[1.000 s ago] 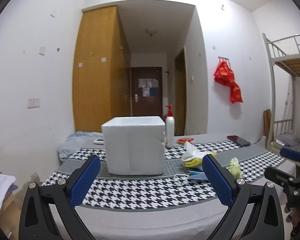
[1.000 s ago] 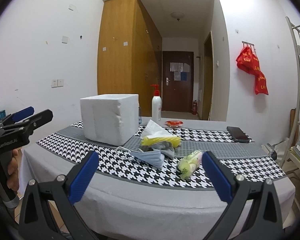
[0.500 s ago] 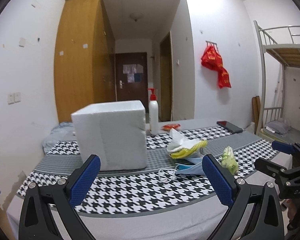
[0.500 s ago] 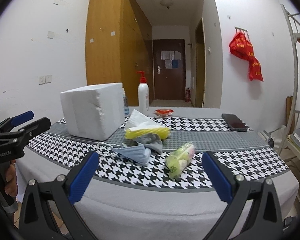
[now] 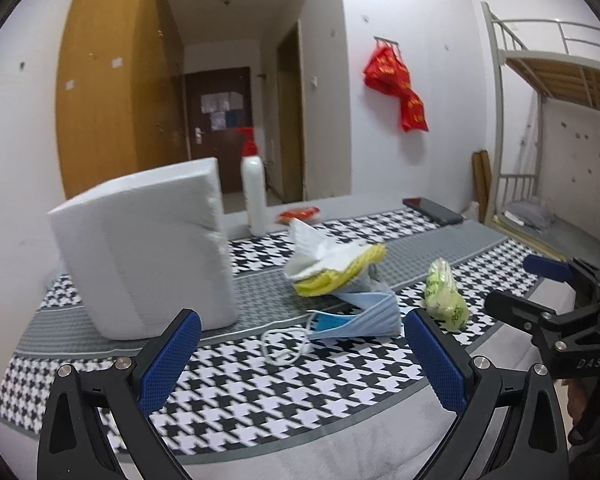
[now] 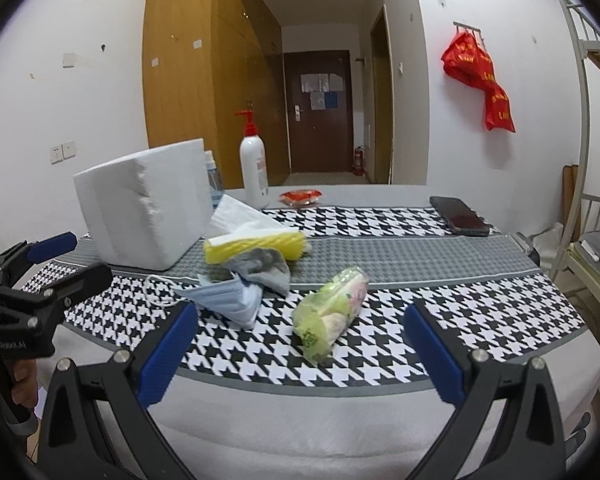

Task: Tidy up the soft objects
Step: 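Close the left gripper on the blue face mask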

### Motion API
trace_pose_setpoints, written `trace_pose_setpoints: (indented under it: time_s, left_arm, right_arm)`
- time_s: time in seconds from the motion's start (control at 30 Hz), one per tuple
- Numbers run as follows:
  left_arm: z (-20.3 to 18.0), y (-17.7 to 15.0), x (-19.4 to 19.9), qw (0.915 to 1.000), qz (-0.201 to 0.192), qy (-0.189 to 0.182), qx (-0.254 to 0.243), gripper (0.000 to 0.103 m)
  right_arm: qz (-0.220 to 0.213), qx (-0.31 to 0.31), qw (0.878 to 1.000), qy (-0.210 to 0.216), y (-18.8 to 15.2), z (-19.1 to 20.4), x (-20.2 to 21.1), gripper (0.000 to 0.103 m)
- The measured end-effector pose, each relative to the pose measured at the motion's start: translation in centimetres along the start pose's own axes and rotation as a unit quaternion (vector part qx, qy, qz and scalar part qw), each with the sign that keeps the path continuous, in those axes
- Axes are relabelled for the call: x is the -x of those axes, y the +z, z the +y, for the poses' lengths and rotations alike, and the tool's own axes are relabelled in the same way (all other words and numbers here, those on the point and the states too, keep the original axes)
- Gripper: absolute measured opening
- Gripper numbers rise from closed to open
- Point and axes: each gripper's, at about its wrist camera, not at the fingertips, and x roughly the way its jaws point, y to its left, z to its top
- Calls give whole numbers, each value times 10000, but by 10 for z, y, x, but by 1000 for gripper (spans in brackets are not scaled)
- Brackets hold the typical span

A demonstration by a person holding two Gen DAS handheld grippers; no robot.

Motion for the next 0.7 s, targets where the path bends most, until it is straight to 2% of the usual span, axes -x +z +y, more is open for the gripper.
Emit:
trace_pose_setpoints:
  time_s: [0.3, 0.7]
  left_arm:
    - [-13, 5, -39, 9977, 415, -460, -267, 102]
    - [-27, 10, -94, 9885, 1134, -935, -356, 101]
  right_arm:
    - [164, -151, 9996, -144, 1, -14, -19, 103]
    - [372, -346, 9983, -273, 1, -34, -38, 103]
